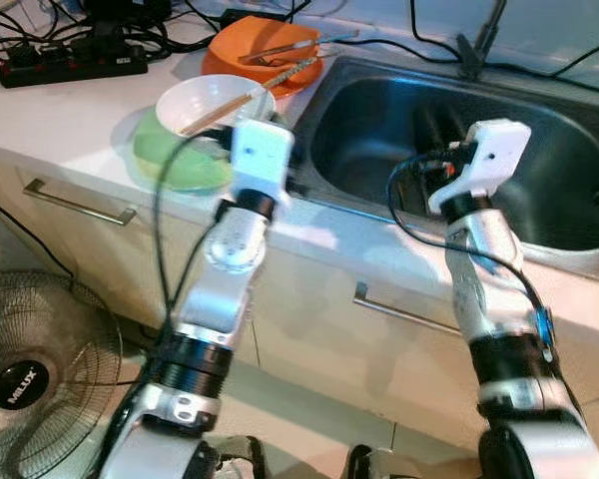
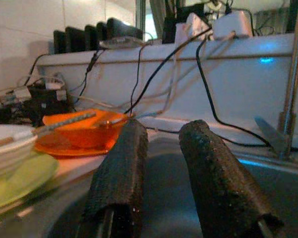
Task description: Kitchen organization
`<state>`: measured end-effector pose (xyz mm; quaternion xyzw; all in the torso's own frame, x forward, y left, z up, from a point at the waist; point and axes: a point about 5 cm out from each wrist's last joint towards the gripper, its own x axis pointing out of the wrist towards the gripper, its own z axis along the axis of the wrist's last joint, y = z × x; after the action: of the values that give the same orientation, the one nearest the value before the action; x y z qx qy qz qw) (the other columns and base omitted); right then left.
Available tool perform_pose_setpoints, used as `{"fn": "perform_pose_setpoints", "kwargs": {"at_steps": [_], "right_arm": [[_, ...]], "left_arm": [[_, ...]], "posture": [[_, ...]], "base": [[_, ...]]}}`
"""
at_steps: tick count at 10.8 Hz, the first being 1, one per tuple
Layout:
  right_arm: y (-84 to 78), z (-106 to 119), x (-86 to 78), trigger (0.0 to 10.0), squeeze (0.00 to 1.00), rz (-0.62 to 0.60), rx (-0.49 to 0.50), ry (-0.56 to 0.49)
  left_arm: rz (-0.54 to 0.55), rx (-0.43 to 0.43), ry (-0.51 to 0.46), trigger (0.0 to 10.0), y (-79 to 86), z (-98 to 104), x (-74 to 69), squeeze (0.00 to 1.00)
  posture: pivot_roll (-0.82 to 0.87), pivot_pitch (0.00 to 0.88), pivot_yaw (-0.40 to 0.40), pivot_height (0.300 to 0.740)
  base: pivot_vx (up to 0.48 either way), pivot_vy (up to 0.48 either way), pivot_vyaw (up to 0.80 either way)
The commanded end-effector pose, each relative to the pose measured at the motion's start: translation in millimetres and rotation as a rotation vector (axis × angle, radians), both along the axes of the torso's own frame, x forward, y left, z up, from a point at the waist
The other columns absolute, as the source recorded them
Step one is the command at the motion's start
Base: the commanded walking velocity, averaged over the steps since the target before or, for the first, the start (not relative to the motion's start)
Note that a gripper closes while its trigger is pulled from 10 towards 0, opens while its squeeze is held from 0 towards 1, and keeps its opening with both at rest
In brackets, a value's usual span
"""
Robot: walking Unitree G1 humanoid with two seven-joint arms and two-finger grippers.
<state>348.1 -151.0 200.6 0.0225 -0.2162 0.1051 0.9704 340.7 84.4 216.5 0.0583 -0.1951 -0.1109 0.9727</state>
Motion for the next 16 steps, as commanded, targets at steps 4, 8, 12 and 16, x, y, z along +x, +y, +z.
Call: {"fn": "perform_pose_setpoints", "kwargs": {"at_steps": [4,8,12,16], "right_arm": [[3.6,-20,-5.8,10.0,0.00,-0.029,0.041,0.086],[28.0,-31,-7.4,10.0,0.00,0.010,0.086,0.131],[31.6,-34,-8.4,10.0,0.00,0.018,0.092,0.140],[38.5,-34,-9.2,10.0,0.00,0.040,0.102,0.139]], "left_arm": [[0.056,0.012,-0.020,10.0,12.8,1,4.5,0.00],[0.099,-0.034,-0.010,10.0,23.1,8,16.5,0.00],[0.148,-0.054,0.052,10.0,35.8,-5,17.2,0.00],[0.150,-0.089,0.111,10.0,40.8,-9,19.3,0.00]], "posture": [[0.04,0.076,-0.009,0.740],[0.04,0.089,-0.007,0.740],[0.05,0.079,-0.004,0.740],[0.06,0.055,0.006,0.740]], "base": [[0.000,0.000,0.00],[0.000,0.000,0.00],[0.000,0.000,0.00],[0.000,0.000,0.00]]}}
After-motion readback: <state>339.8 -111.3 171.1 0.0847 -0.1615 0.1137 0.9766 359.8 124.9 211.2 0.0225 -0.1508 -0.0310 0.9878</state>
